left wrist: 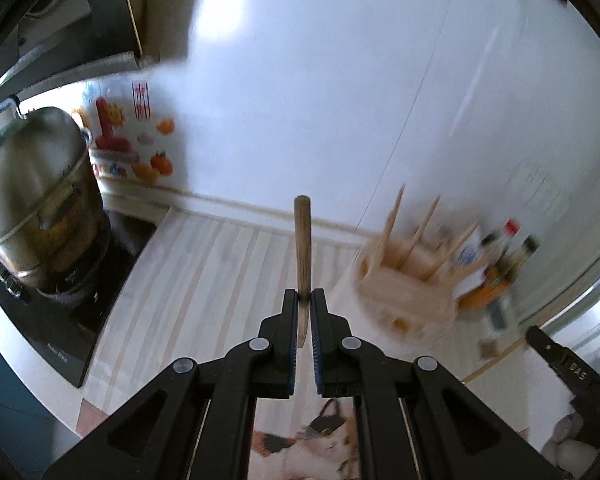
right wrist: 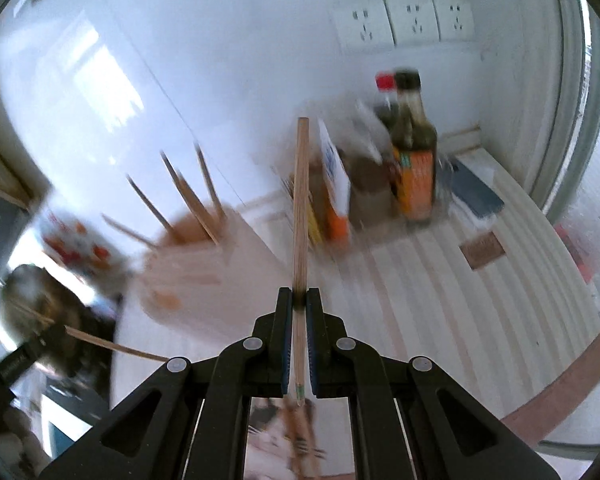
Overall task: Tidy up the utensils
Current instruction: 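Carry the left tool's chopstick into the pink holder and open while the right tool does likewise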
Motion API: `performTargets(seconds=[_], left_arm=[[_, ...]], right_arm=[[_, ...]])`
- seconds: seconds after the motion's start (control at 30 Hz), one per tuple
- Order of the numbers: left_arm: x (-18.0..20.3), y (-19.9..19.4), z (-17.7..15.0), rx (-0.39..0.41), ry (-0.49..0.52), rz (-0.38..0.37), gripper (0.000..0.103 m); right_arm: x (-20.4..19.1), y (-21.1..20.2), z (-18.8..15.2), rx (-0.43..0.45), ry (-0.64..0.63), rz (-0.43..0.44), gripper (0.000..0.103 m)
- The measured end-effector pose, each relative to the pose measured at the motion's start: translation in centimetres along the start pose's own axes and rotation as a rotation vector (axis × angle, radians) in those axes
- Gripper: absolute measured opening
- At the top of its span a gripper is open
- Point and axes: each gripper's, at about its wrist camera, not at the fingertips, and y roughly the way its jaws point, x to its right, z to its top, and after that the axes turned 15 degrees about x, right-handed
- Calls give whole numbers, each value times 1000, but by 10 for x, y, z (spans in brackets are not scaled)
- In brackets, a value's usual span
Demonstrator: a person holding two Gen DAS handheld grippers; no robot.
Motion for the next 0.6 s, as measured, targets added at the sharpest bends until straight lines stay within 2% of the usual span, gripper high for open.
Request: performTargets(seconds=[0.2,0.33,0.5,0.6], left_arm=[[14,-32,49,77,-37,-87,4],[26,-38,72,105,-47,-137,4],[48,-23,85,100,-45,-177,4],[60,-1,86,68,-33,-185,4]], right_arm=[[-24,-20,53,85,42,96,7],[-35,-13,77,112,83,132,7],[-46,12,95,134,96,135,7],[-51,27,101,143,79,117,7]])
